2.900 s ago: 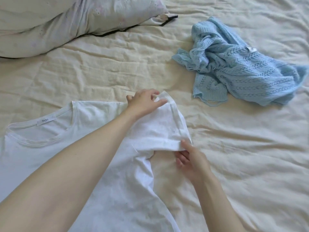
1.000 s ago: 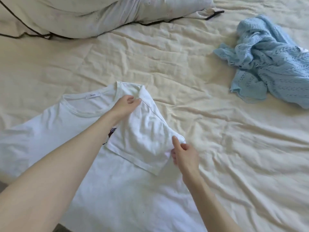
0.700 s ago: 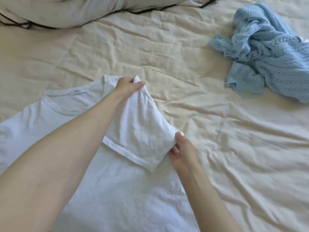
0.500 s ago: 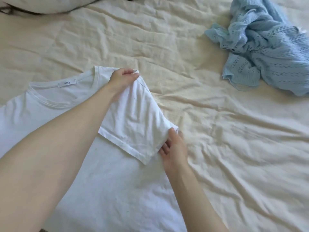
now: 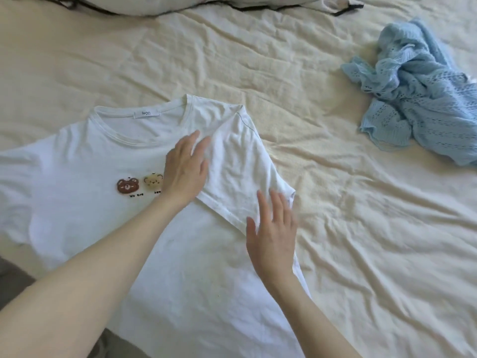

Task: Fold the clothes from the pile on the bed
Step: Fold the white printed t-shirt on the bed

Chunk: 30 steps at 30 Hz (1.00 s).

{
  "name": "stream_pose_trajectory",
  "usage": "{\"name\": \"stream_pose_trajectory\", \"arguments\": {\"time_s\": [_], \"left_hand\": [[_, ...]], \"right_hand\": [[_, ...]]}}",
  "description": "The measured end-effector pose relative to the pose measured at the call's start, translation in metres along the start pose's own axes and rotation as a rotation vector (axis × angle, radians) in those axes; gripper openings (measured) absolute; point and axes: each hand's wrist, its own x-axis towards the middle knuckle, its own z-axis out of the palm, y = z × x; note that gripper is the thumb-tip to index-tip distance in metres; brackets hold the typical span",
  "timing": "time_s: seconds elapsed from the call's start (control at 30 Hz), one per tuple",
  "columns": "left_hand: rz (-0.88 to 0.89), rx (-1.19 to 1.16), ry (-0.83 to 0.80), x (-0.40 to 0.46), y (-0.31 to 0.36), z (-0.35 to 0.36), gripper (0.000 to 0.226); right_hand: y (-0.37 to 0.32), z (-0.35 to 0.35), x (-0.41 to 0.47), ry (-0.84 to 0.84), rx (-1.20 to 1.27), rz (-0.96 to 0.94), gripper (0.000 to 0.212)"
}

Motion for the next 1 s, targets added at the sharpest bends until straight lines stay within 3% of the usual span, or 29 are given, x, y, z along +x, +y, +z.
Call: {"name": "stream_pose_trajectory", "arguments": {"time_s": [0.07,0.13,0.2,0.4,0.63,0.73,0.83,0.9,1.0], "left_hand": [[0.092,0.106,-0.154,-0.047,-0.012,0.005,0.044],[0.05,0.159,-0.319,-0.082,-0.03,0.009,0.048],[-0.042,0.107,-0.364,-0.105,-0.047,0.006,0.05],[-0.239,-0.227,-0.163,-0.168,-0.108,-0.035,0.042],[-0.593,-0.468,0.106,-0.216,-0.245,-0.089,0.031],[-0.949,-0.716,0.245,-0.222,-0.297,-0.097,0.027],[-1.404,-1.268,0.236,-0.221,-0.33,-0.095,0.016],[-1.531,-1.621,0.192,-0.218,-0.337,-0.094,0.015],[-1.556,-1.799,0.178,-0.211,-0.349,-0.086,0.029]], "right_hand": [[-0.004,0.006,-0.01,-0.234,-0.154,-0.187,0.051],[-0.005,0.013,-0.016,-0.496,-0.245,-0.166,0.055],[-0.012,0.019,-0.021,-0.582,-0.32,-0.097,0.056],[-0.104,0.043,-0.03,-0.653,-0.322,-0.217,0.058],[-0.239,0.106,-0.03,-0.775,-0.32,-0.437,0.057],[-0.287,0.14,-0.035,-0.792,-0.332,-0.51,0.057],[-0.322,0.174,-0.038,-0.759,-0.356,-0.585,0.058],[-0.337,0.194,-0.038,-0.731,-0.377,-0.625,0.058],[-0.346,0.214,-0.039,-0.734,-0.431,-0.604,0.057]]}}
